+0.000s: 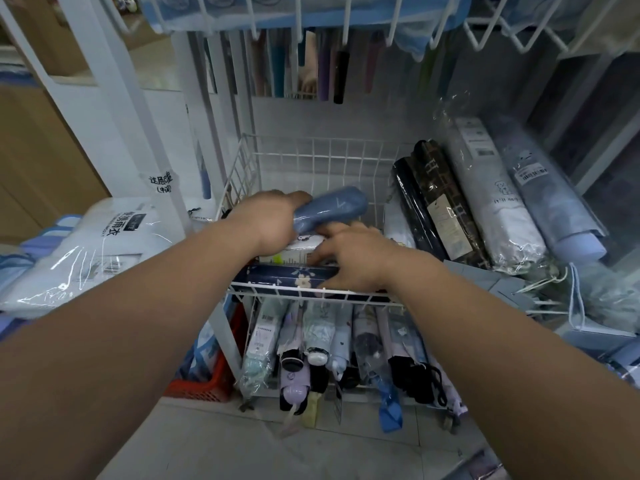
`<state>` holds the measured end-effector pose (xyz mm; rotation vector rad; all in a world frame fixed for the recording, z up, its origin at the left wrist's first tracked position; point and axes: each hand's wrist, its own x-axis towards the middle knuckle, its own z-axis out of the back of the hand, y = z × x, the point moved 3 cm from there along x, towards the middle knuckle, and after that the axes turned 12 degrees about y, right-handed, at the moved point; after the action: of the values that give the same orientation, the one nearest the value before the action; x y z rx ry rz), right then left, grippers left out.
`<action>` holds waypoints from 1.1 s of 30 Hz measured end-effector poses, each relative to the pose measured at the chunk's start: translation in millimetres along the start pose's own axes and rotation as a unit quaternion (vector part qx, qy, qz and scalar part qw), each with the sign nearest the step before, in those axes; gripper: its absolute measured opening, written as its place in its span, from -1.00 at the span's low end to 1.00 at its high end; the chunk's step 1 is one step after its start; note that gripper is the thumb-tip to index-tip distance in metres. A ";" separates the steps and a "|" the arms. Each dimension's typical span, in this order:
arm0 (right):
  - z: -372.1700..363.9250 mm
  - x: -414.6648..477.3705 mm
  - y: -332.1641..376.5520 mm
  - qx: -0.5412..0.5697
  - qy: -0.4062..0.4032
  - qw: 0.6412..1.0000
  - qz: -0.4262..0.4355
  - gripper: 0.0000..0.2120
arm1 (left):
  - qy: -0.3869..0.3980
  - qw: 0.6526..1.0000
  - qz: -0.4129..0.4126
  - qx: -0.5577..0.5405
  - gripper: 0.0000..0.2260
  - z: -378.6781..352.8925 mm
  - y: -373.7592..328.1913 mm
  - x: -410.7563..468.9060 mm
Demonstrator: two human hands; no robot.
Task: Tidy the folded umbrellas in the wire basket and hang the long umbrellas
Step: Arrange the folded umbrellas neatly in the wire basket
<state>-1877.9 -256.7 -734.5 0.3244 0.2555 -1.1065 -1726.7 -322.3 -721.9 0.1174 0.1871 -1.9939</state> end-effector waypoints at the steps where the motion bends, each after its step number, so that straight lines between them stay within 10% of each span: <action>1: 0.2 -1.8 -4.4 -0.012 0.006 1.000 -0.009 -0.53 | -0.007 1.000 -0.012 0.003 -0.47 -2.7 1.1 -2.4; 14: 13.0 -1.9 0.4 -0.192 0.017 0.981 -0.022 -0.82 | 0.138 0.990 -0.021 0.008 -0.26 -4.7 -5.6 -26.8; 21: 11.0 -15.0 -15.0 -0.119 -0.102 0.985 -0.073 -0.25 | 0.105 0.986 -0.007 0.128 -0.06 -13.3 -6.0 -23.9; 24: 4.8 -25.0 -26.1 -0.086 -0.103 0.987 -0.093 -0.31 | 0.084 0.995 -0.006 0.060 0.03 -9.3 -12.6 -20.2; 33: 3.3 -19.5 -19.8 -0.020 -0.108 0.985 -0.136 -0.51 | 0.063 0.997 0.049 -0.001 -0.53 1.3 -12.5 12.2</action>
<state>-1904.0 -249.8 -727.0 0.1343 0.1308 -1.3927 -1743.1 -328.4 -721.7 0.2469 0.2603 -1.8898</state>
